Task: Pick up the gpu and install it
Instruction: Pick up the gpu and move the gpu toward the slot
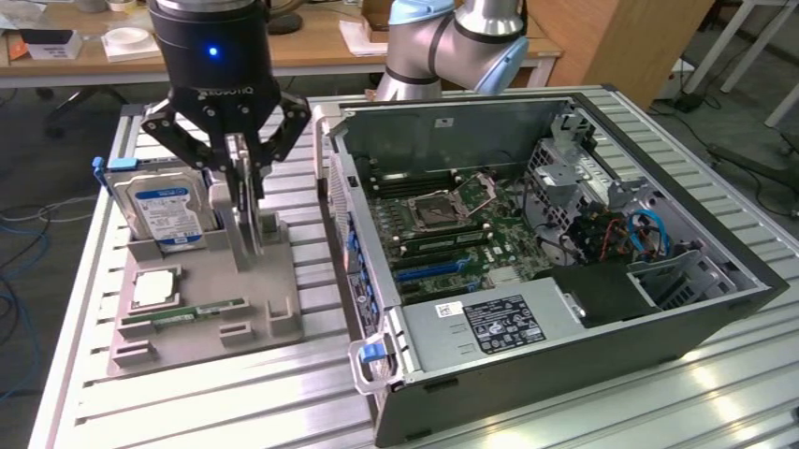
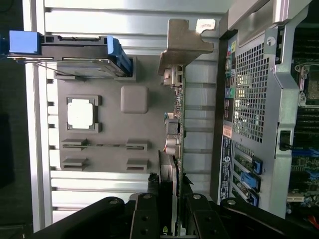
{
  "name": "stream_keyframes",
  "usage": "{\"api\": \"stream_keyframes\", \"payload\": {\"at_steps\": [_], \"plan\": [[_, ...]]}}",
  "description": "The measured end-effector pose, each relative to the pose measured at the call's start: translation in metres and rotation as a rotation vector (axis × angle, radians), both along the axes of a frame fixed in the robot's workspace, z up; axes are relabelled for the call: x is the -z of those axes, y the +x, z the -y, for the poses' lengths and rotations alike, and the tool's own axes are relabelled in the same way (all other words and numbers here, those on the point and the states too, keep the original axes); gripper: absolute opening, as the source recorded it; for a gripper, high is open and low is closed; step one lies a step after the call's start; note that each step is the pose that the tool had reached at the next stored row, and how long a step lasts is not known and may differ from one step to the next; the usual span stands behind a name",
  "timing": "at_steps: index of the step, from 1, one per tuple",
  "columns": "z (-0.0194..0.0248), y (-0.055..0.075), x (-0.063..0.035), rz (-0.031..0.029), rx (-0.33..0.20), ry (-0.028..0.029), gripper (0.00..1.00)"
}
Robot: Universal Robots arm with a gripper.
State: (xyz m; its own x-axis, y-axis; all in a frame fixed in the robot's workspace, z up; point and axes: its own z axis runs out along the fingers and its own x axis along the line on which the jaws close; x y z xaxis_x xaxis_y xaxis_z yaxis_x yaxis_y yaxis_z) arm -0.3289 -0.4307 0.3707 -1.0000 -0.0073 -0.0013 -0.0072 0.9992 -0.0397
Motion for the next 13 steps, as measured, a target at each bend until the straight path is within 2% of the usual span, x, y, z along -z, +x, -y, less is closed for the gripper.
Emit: {"api": "stream_keyframes", "payload": {"at_steps": [6,13], "plan": [[0.0000,-0.001,-0.0039,-0.0001,0.000,-0.0001,0.27],[0.0000,-0.001,-0.0127,0.0000,0.000,0.0006,0.27]]}}
